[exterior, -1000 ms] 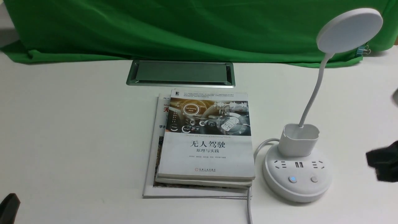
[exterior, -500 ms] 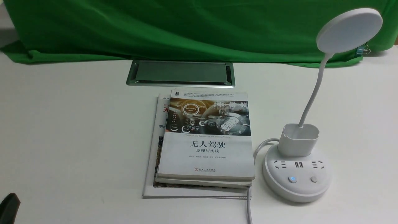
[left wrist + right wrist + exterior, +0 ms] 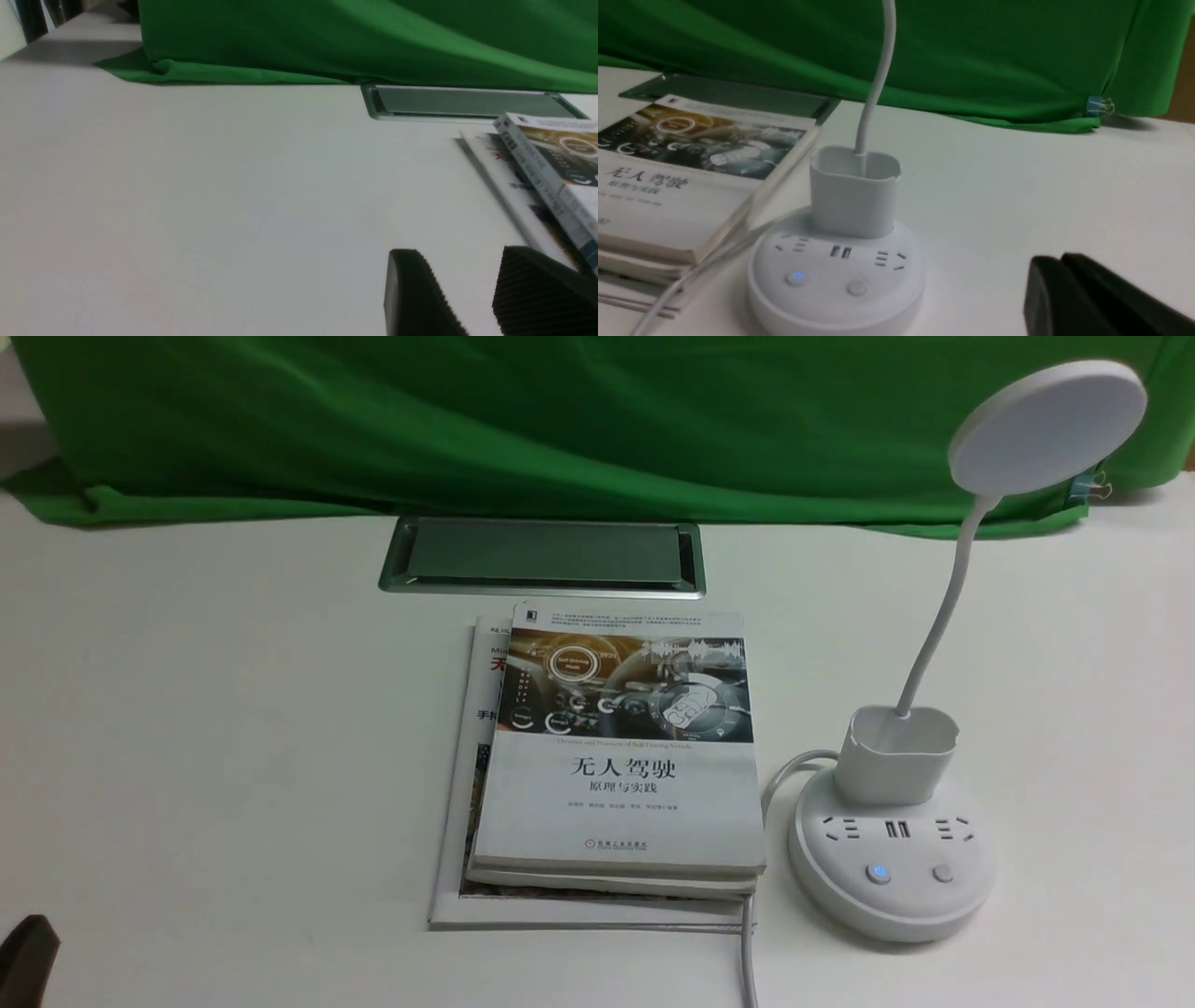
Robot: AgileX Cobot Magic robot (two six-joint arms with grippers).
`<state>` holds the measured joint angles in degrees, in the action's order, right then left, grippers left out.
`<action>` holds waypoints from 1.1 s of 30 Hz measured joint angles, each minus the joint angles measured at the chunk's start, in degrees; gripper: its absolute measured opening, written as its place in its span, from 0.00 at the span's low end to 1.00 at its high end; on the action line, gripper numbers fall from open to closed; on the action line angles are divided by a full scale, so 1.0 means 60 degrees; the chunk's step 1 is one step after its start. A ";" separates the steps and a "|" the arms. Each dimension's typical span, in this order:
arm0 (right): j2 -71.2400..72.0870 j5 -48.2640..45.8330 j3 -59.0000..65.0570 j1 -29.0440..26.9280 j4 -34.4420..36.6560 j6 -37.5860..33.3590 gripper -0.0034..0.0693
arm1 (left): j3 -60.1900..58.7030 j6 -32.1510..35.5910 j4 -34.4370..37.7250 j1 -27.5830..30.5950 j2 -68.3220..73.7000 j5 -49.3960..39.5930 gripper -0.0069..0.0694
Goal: Turn off the desk lamp on the white desktop by hand.
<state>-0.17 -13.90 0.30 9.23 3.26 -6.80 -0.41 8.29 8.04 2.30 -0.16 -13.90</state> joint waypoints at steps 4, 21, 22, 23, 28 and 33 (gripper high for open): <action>0.0000 -0.0019 0.0020 0.0000 -0.0024 -0.0218 0.08 | 0.0000 0.0000 0.0000 0.0000 0.0000 -0.0011 0.41; 0.0000 -0.0019 0.0040 0.0000 -0.0032 -0.0228 0.09 | 0.0000 0.0000 0.0000 0.0000 0.0000 -0.0001 0.41; 0.0000 -0.0019 0.0040 0.0000 -0.0032 -0.0228 0.09 | 0.0000 0.0000 0.0000 0.0000 0.0000 -0.0001 0.41; 0.0000 -0.0019 0.0040 0.0000 -0.0032 -0.0228 0.09 | 0.0000 0.0000 0.0000 0.0000 0.0000 -0.0001 0.41; 0.0000 -0.0019 0.0040 0.0000 -0.0032 -0.0225 0.09 | 0.0000 0.0000 0.0000 0.0000 0.0000 -0.0001 0.41; 0.0000 -0.0019 0.0040 0.0000 -0.0032 -0.0217 0.09 | 0.0000 0.0000 0.0000 0.0000 0.0000 -0.0001 0.41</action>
<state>-0.17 -14.02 0.54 9.23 3.07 -8.10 -0.41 8.29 8.04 2.30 -0.16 -13.90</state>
